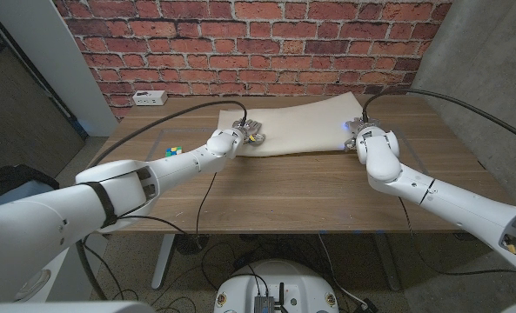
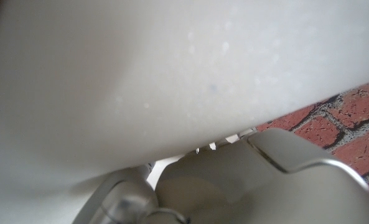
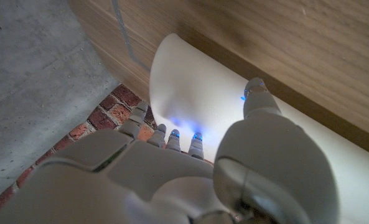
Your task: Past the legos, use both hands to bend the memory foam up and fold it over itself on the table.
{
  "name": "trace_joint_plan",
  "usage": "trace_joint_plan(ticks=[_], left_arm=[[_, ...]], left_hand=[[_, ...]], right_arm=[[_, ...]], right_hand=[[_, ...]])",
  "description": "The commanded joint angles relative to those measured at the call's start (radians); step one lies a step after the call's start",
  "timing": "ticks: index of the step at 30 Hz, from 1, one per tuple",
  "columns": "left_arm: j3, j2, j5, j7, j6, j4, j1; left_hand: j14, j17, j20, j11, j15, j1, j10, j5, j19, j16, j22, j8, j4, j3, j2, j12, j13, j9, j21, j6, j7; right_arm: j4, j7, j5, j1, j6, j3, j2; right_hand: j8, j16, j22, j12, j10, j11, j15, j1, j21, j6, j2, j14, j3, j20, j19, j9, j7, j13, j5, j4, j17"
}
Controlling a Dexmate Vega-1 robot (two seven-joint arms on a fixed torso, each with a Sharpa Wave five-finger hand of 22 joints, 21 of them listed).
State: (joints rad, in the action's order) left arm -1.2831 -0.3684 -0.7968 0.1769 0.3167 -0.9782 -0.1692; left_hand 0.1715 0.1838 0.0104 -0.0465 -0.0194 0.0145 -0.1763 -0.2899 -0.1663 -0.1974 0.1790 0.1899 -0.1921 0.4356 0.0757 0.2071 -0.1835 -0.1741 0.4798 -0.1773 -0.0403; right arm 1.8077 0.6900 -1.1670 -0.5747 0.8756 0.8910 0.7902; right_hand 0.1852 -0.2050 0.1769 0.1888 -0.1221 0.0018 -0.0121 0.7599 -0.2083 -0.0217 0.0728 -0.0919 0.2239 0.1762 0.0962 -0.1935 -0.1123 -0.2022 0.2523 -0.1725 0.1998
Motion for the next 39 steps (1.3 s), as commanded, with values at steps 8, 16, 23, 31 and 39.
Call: trace_joint_plan(ticks=[8,16,23,31,39], left_arm=[[-0.011,0.017,-0.001,-0.007,-0.009,0.027,0.011],[-0.017,0.026,0.003,-0.013,-0.016,0.048,0.016],[-0.022,0.029,0.002,-0.02,-0.017,0.053,0.018],[-0.028,0.026,-0.005,-0.02,-0.008,0.045,0.019],[-0.032,0.022,-0.013,-0.016,0.002,0.034,0.016]], left_hand=[[0.056,0.002,-0.003,-0.002,-0.006,-0.008,-0.057,-0.006,-0.003,0.0,0.004,0.002,-0.002,0.007,0.113,0.004,-0.004,-0.006,0.001,-0.022,-0.001],[0.055,0.002,-0.005,-0.002,-0.006,-0.007,-0.057,-0.008,-0.001,0.001,0.004,0.001,-0.002,0.009,0.114,0.003,-0.004,-0.006,0.0,-0.022,-0.001],[0.055,0.002,-0.005,-0.002,-0.006,-0.007,-0.057,-0.009,0.0,0.001,0.004,0.0,-0.002,0.011,0.114,0.003,-0.004,-0.006,-0.001,-0.022,0.0],[0.055,0.002,-0.005,-0.001,-0.005,-0.006,-0.058,-0.011,0.001,0.002,0.004,-0.001,-0.002,0.013,0.114,0.002,-0.004,-0.006,-0.002,-0.023,0.0],[0.054,0.002,-0.008,-0.001,-0.005,-0.005,-0.057,-0.012,0.004,0.002,0.003,-0.001,-0.001,0.016,0.115,0.002,-0.004,-0.006,-0.003,-0.023,0.0]], right_arm=[[0.083,-0.272,0.424,-0.186,0.17,-0.339,-0.094],[0.133,-0.533,0.831,-0.329,0.073,-0.607,-0.173],[0.14,-0.749,1.061,-0.377,0.042,-0.711,-0.252],[0.099,-0.843,1.319,-0.395,-0.081,-0.777,-0.27],[0.036,-0.909,1.547,-0.423,-0.276,-0.815,-0.294]], right_hand=[[0.017,-0.023,0.003,0.019,0.026,0.022,-0.013,-0.052,-0.011,0.029,0.018,0.037,-0.012,-0.007,0.047,-0.003,0.027,-0.003,-0.035,0.054,0.013],[0.022,-0.04,0.005,0.031,0.069,0.07,-0.054,-0.136,-0.018,0.059,0.015,0.076,-0.042,0.012,0.083,-0.002,0.056,-0.003,-0.064,0.09,0.021],[0.015,-0.048,0.006,0.035,0.096,0.124,-0.103,-0.195,-0.024,0.056,0.004,0.107,-0.068,0.021,0.118,-0.001,0.088,-0.002,-0.073,0.11,0.022],[0.008,-0.066,0.006,0.041,0.151,0.194,-0.16,-0.282,-0.029,0.035,-0.012,0.186,-0.106,0.036,0.166,-0.001,0.109,0.002,-0.071,0.141,0.019],[0.004,-0.06,0.005,0.029,0.16,0.217,-0.196,-0.379,-0.025,0.003,-0.034,0.21,-0.153,0.036,0.186,-0.002,0.128,0.005,-0.061,0.181,0.014]])
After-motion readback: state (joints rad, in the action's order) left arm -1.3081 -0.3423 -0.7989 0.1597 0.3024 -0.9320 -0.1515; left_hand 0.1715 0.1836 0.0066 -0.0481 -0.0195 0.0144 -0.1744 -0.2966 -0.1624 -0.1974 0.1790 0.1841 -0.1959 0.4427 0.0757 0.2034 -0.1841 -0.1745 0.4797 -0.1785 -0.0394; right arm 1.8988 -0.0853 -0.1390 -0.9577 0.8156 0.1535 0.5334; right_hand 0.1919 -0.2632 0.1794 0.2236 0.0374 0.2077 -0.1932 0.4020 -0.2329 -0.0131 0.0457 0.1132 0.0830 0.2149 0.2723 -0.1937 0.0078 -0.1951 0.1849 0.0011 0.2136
